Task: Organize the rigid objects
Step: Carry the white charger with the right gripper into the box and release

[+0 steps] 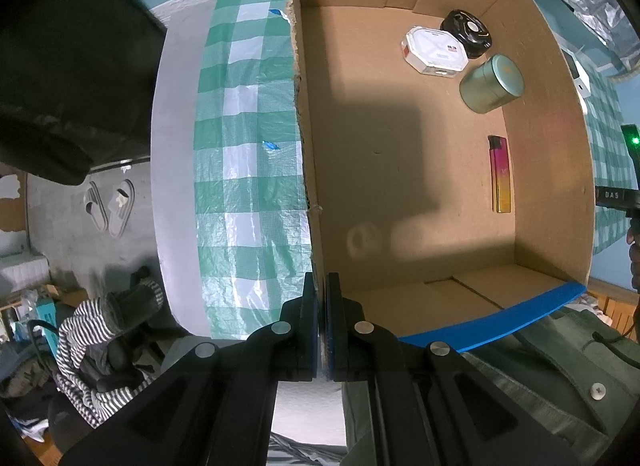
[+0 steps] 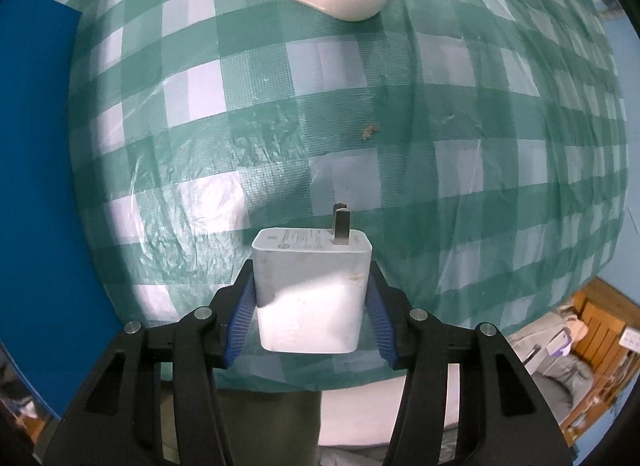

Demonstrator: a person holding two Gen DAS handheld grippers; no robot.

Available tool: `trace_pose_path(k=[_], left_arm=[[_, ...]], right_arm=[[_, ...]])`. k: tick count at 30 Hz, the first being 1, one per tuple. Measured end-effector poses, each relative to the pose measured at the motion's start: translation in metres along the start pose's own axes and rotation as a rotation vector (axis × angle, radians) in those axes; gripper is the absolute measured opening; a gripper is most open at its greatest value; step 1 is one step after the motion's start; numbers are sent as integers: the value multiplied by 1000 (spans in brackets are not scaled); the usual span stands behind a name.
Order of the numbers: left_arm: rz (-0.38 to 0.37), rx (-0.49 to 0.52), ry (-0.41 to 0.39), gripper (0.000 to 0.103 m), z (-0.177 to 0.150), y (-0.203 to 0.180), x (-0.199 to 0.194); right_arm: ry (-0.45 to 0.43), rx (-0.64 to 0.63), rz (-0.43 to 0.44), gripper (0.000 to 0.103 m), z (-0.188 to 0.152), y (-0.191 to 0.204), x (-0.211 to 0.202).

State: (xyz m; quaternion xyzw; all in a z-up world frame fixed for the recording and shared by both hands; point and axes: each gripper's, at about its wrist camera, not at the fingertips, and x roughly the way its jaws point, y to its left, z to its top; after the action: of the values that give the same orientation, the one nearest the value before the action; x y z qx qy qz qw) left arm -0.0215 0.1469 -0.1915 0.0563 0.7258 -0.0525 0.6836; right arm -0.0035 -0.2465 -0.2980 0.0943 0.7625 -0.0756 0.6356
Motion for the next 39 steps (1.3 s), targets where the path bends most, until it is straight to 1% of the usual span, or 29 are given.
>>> trace_pose_path(k=[2,5,8,11,12,13,16,27,30,35,39], left_arm=[[0,-1,0,3,0,0,0],[0,1,0,3,0,0,0],[-1,1,1,3,0,0,0],[-1,5,2,3,1,0,0],[0,6,2,3,1,0,-1],[0,7,2,3,1,0,-1],[0,7,2,3,1,0,-1],[-2,17,2,3,1,-1,-1],[-1,19,2,3,1,-1,-1],[3,25,1,3,1,-1,0],[3,25,0,3,1,-1,0]], right_arm=[[20,9,10,54,0,-3,6],[3,9,13,53,-2,-6,7],[-4,-2,10,52,-20,10,9],[-10,-26,16,52,-29,16,11],[-9,-30,18,52,-38,16,7],[-9,-39,19,52,-40,25,9],[-28,-75,16,52,-40,31,3],[-110,-234,47,52,-38,76,-58],[-135,-293,55,52,-35,89,-83],[-168,-394,47,52,-19,107,-117],[-184,-475,44,52,-10,113,-144]])
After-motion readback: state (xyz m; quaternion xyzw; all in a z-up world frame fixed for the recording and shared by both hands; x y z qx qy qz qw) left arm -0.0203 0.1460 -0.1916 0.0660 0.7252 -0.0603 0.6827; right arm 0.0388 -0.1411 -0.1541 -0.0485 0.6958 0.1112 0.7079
